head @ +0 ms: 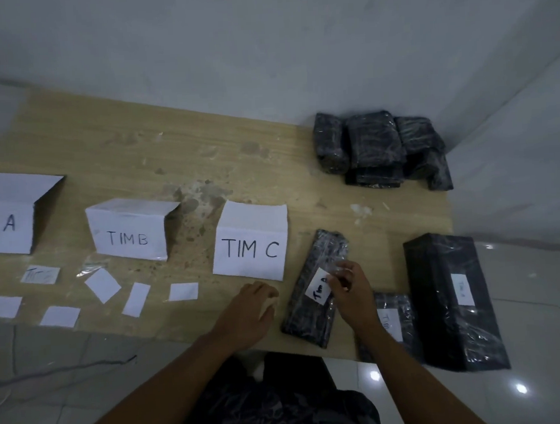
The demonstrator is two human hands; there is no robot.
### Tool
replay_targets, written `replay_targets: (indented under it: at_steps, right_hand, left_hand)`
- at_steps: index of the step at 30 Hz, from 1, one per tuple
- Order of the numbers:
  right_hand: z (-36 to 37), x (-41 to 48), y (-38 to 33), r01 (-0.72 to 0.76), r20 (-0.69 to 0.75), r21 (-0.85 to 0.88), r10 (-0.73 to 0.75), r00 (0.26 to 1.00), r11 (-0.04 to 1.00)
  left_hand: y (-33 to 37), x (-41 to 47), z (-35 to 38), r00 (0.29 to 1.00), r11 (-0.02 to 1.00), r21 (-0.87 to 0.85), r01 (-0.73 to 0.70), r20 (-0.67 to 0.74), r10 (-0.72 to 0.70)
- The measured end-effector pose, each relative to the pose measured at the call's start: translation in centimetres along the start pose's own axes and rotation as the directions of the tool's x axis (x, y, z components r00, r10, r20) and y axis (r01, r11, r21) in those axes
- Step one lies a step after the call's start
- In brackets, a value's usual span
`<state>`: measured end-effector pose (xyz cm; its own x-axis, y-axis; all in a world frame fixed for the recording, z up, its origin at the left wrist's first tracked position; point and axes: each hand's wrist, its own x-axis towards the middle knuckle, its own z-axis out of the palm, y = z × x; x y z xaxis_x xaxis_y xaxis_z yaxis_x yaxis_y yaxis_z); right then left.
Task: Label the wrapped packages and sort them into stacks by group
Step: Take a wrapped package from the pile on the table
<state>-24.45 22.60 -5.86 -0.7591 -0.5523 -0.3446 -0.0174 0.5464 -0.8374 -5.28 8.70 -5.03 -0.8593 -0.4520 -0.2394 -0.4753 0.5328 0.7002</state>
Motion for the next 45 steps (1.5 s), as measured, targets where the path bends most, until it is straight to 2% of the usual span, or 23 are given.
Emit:
replay_targets:
  at_steps: [5,11,16,20,23,26,31,34,37,40,42,45]
  right_hand:
    - [-1.7,1.1,0.8,0.027,0.043,-0.033,-0.026,0.999,0.999]
    - [-2.0,1.8,1.6,0.049,0.09,-0.039,-0.045,0.995,0.998]
    - [-2.1,2.2,2.0,0.087,0.109,-0.046,-0.081,0.991,0.995]
    - [-2.1,2.7,2.1,0.149,0.142,-0.11,-0.133,0.981,0.983]
    - [-2.1,3.1,2.1,0.241,0.179,-0.232,-0.202,0.963,0.943]
    - [-2.1,3.3,2.2,0.261,0.196,-0.269,-0.212,0.957,0.927]
    - [-1.8,3.7,1.8,0.226,0.112,-0.317,-0.201,0.973,0.921]
    - [-1.6,3.8,1.5,0.205,0.148,-0.36,-0.161,0.976,0.91]
    - [-1.8,4.2,1.1,0.177,0.204,-0.398,-0.101,0.974,0.9]
    - [-2.0,4.8,0.8,0.179,0.155,-0.406,-0.126,0.98,0.896]
    - [-1.9,5.2,0.4,0.171,0.105,-0.428,-0.139,0.985,0.887]
    - [-1.9,5.0,-0.3,0.11,0.035,-0.421,-0.105,0.994,0.9]
  left_hand:
    - [3.3,1.9,2.5,0.995,0.997,0.049,-0.065,0.079,0.061]
    - [3.7,2.5,4.5,0.981,0.964,0.181,-0.195,0.058,0.187]
    - [3.8,2.5,5.2,0.967,0.92,0.299,-0.252,0.099,0.233]
    - [4.0,2.2,5.4,0.955,0.852,0.431,-0.296,0.137,0.263]
    - [3.8,2.3,5.5,0.951,0.822,0.48,-0.308,0.152,0.267]
    - [3.6,2.3,5.6,0.946,0.802,0.501,-0.324,0.161,0.281]
    - [3.9,2.4,5.6,0.941,0.79,0.512,-0.337,0.151,0.303]
    - [4.1,2.3,5.7,0.941,0.805,0.488,-0.337,0.147,0.304]
    - [3.9,2.3,5.9,0.948,0.841,0.439,-0.317,0.16,0.274]
    - [3.6,2.3,5.9,0.958,0.891,0.358,-0.281,0.159,0.238]
    - [4.1,2.3,5.7,0.984,0.96,0.229,-0.162,0.107,0.14]
    - [4.2,2.4,5.9,0.988,0.985,0.095,0.147,0.021,-0.15]
